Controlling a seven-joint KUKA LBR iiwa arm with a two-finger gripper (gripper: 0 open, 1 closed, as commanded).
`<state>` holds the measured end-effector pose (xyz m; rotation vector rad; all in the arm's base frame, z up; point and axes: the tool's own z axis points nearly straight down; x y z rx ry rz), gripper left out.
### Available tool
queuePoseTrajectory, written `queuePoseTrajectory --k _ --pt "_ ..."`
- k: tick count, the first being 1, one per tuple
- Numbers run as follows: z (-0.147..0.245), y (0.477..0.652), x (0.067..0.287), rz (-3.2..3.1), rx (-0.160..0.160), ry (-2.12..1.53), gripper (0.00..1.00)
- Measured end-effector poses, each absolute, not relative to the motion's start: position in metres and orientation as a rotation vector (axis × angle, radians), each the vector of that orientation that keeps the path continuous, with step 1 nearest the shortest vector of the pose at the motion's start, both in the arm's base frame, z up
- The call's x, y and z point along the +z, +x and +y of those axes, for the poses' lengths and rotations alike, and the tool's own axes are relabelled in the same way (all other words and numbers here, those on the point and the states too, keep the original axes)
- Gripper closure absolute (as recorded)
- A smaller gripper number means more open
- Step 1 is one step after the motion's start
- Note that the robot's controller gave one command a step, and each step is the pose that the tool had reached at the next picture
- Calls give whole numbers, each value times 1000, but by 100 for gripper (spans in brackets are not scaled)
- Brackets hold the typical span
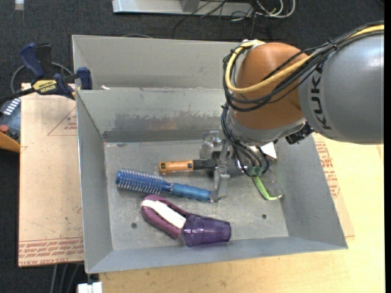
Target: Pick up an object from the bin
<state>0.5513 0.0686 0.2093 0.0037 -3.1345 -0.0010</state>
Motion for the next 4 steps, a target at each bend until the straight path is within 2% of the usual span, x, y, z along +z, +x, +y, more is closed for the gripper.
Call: queuePoseTrajectory --k 1,2,3,4 --pt "68 553 214 -3143 -2 0 0" --pt "93 552 131 -3143 -4 -18 0" --pt "104 544 87 -3150 -6 34 0" --pt "94 554 72 -3144 -6 92 100"
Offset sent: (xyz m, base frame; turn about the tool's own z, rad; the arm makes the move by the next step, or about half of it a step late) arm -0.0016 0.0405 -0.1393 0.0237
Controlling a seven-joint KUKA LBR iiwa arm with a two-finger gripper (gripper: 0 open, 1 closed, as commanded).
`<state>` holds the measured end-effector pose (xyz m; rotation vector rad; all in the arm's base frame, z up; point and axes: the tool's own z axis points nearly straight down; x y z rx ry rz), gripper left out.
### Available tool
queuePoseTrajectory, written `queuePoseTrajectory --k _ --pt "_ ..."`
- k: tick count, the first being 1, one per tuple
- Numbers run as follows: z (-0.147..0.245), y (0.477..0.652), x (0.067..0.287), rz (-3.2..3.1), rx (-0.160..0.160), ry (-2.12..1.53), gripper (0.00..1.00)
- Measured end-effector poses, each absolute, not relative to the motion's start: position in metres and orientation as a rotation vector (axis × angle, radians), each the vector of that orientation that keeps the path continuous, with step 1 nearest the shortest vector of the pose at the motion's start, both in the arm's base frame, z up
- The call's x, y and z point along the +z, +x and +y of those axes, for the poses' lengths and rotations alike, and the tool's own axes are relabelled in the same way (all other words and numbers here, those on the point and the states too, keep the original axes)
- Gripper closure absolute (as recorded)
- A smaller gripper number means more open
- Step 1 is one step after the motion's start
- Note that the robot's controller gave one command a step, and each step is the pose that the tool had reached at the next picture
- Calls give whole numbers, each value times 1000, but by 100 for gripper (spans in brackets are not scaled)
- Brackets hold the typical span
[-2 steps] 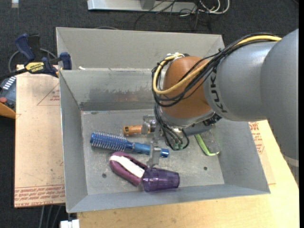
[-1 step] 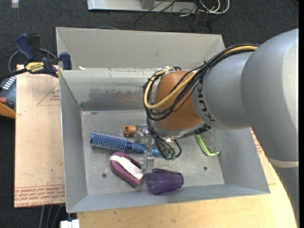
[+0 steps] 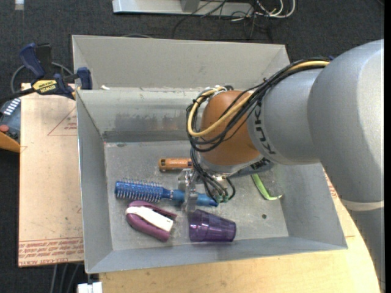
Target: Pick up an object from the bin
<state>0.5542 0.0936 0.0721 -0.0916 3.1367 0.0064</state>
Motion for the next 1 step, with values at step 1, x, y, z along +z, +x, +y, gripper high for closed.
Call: queuePoseTrajectory --k 1 --pt "94 554 72 3137 7 -92 100"
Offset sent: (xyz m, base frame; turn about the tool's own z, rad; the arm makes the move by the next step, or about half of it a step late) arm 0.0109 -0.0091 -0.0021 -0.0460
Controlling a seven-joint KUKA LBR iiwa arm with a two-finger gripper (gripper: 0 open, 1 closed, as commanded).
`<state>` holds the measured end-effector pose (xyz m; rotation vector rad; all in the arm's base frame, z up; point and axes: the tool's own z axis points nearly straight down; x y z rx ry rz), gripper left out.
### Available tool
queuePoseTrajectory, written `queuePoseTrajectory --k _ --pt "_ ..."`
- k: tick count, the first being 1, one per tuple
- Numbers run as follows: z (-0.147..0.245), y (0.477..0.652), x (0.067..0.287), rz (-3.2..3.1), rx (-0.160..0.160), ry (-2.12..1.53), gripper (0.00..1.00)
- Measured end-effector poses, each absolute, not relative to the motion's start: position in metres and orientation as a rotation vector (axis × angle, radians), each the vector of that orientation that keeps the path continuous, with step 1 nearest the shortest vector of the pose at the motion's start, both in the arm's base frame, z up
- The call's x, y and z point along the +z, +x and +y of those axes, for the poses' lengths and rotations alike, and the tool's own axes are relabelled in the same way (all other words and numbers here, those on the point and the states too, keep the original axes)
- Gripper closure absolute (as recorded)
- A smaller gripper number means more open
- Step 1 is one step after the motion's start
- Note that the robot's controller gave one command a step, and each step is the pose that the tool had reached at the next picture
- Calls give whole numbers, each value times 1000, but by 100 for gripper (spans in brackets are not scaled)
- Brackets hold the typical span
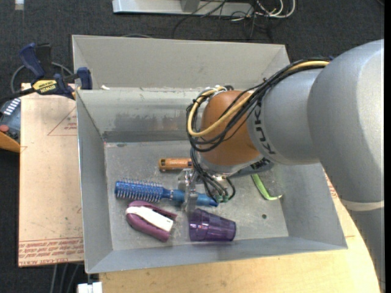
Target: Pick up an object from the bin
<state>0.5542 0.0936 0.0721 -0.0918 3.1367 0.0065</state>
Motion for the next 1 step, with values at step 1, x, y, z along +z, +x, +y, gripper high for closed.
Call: queuePoseTrajectory --k 1 --pt "89 562 71 3134 9 -140 100"
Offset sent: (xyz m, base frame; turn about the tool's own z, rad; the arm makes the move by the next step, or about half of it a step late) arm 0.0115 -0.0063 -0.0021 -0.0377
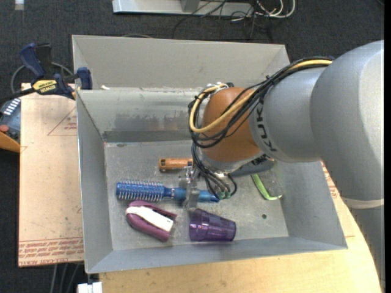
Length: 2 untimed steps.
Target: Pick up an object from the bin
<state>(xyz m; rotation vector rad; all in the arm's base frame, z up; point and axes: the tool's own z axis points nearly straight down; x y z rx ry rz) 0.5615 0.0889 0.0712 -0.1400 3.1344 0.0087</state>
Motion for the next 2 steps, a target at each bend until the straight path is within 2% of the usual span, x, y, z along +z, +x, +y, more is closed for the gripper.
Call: queuePoseTrajectory --k 1,2 --pt "88 566 71 3133 9 -148 100" --pt "85 584 71 3133 12 -124 100"
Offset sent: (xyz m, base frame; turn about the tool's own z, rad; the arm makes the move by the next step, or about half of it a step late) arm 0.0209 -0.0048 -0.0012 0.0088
